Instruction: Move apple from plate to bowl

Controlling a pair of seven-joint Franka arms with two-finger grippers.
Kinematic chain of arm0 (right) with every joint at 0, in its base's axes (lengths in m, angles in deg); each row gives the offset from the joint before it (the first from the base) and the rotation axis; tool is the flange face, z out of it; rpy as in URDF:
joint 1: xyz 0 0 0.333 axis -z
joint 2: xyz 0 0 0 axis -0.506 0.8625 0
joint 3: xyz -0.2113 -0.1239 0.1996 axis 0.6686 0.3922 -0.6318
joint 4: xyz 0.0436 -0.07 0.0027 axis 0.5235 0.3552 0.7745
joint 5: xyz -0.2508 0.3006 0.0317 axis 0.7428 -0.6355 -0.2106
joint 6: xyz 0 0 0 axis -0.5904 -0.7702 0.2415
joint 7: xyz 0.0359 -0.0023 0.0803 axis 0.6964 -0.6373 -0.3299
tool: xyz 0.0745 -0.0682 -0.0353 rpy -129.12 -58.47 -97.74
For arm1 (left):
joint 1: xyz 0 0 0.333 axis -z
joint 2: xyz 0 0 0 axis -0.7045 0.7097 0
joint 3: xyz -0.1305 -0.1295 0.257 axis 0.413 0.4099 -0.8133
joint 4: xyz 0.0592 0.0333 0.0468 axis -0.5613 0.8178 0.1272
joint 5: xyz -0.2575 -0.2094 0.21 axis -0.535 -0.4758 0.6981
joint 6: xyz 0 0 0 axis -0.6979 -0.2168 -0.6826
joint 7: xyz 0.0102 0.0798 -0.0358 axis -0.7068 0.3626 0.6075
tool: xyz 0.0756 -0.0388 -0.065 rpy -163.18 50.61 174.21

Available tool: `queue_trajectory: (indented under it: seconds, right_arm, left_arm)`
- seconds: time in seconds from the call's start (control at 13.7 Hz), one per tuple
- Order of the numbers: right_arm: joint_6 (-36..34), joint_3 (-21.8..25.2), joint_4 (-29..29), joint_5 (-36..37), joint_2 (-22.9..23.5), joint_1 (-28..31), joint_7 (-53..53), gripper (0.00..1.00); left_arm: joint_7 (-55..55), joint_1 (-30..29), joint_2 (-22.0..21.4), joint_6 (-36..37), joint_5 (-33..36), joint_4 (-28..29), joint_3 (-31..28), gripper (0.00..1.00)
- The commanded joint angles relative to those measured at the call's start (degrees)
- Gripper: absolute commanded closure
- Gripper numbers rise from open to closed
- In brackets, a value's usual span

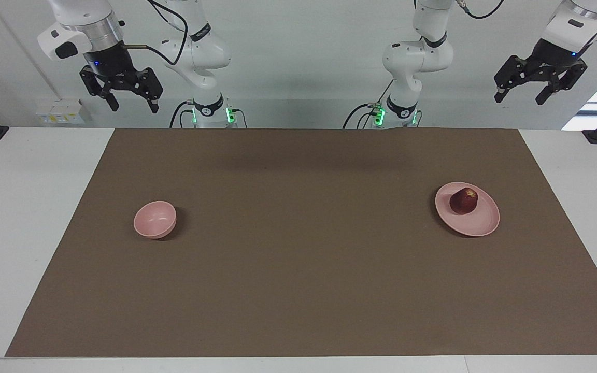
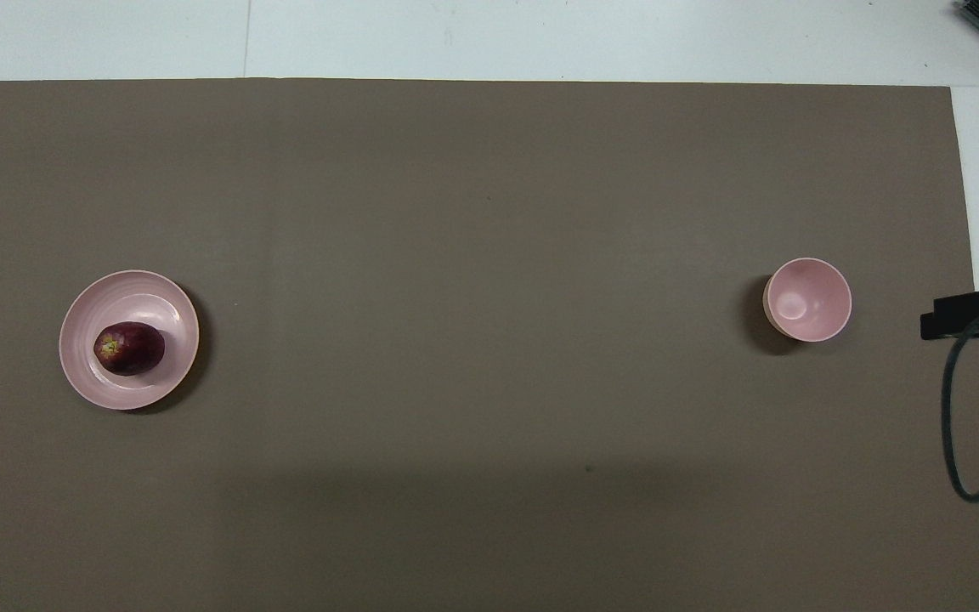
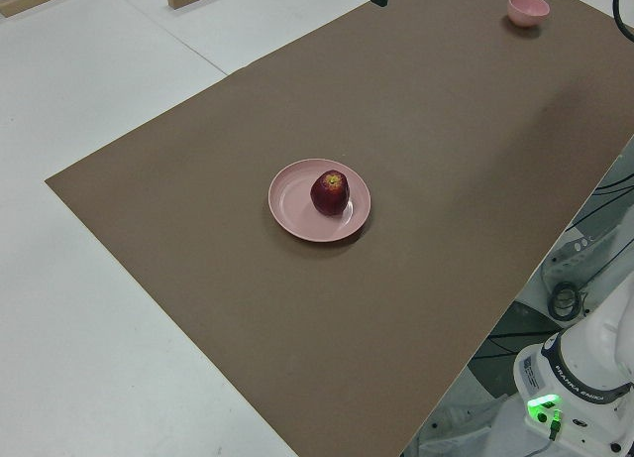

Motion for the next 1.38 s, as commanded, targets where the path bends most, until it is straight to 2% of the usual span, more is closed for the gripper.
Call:
queue_trajectory:
  seconds: [0.0,0.44,0.73,1.02,1.31]
  right_arm:
    - [-0.29,0.04,-0.36,0.02,-0.01,0.3,-0.85,0.0]
    - [-0.38,0.04,-0.36,0.02,-0.01,0.39,-0.85,0.0]
    - [-0.38,0.04,-0.36,-0.07,-0.01,0.39,-0.85,0.0]
    - [-0.38,0.04,-0.36,-0.07,-0.01,0.39,-0.85,0.0]
    - [-0.38,0.04,-0.36,-0.07,-0.01,0.39,-0.85,0.0]
  left_arm:
    - [-0.26,-0.24,-1.81,-1.41,-0.87,2.81,0.27,0.0]
    - [-0.61,-0.42,-1.99,-5.44,-1.14,7.72,0.1,0.0]
    - [-1.05,-0.51,-3.04,-14.48,-2.46,17.46,-0.25,0.0]
    - [-6.57,-0.68,-3.48,-23.44,-2.54,27.22,-0.6,0.0]
    - [-9.21,-1.82,-3.4,-37.58,-2.54,38.03,-0.69,0.0]
